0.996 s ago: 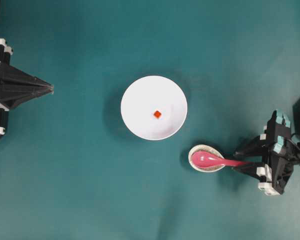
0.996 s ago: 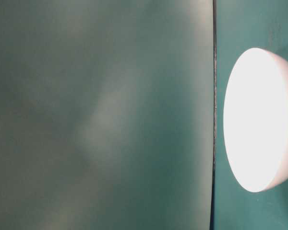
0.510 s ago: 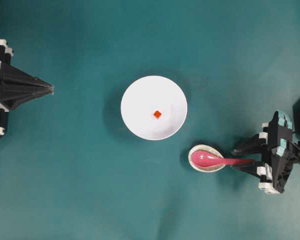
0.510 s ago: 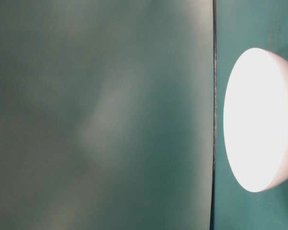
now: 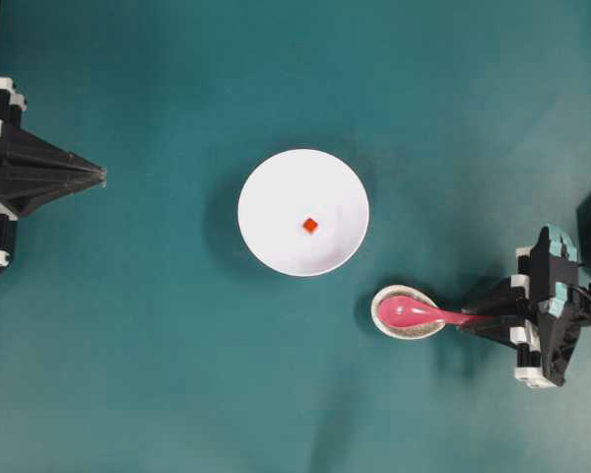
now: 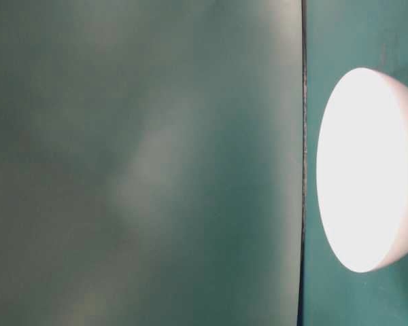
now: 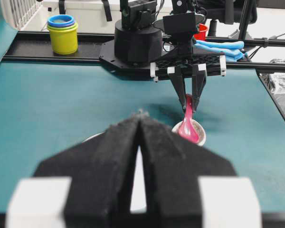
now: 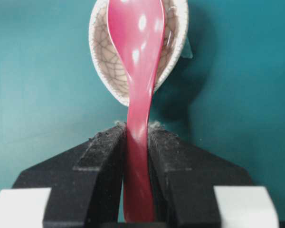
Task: Grip the spoon and scoop the red block from the bowl with right arm.
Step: 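Lift the spoon and carry it over the white bowl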
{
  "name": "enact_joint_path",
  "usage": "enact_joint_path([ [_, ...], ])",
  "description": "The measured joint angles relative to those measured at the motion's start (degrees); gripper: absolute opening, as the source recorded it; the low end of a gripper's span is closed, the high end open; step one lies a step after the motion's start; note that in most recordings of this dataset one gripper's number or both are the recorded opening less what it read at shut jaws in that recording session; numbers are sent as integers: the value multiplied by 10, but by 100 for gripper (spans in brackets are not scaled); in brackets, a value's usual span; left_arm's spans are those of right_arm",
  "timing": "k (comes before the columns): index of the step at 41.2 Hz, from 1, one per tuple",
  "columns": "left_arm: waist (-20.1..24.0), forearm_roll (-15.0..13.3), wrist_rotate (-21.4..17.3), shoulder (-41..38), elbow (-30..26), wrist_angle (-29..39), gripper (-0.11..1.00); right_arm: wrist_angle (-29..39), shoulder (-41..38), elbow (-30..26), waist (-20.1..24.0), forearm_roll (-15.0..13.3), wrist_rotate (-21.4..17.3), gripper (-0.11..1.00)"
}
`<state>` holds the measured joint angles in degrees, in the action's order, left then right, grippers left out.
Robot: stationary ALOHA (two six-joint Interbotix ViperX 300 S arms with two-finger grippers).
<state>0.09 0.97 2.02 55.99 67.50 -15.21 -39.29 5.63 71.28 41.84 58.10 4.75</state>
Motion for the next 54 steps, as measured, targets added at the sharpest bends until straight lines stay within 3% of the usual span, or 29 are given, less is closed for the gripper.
enact_joint_path([
  [10, 0, -1, -1, 0, 0, 0, 0, 1, 47, 0, 0, 0, 2, 21],
  [17, 0, 0, -1, 0, 0, 0, 0, 2, 105, 0, -8, 1, 28, 21],
  [22, 0, 0, 0, 0, 0, 0, 0, 14, 138, -6, -39, 2, 58, 21],
  [29, 0, 0, -1, 0, 0, 0, 0, 69, 180, -30, -114, 2, 92, 21],
  [38, 0, 0, -1, 0, 0, 2, 0, 201, 231, -94, -241, 1, 131, 21],
  [48, 1, 0, -1, 0, 0, 10, 0, 433, 235, -205, -396, -5, 132, 21],
  [54, 0, 0, -3, 0, 0, 13, 0, 551, 211, -269, -454, -24, 131, 21],
])
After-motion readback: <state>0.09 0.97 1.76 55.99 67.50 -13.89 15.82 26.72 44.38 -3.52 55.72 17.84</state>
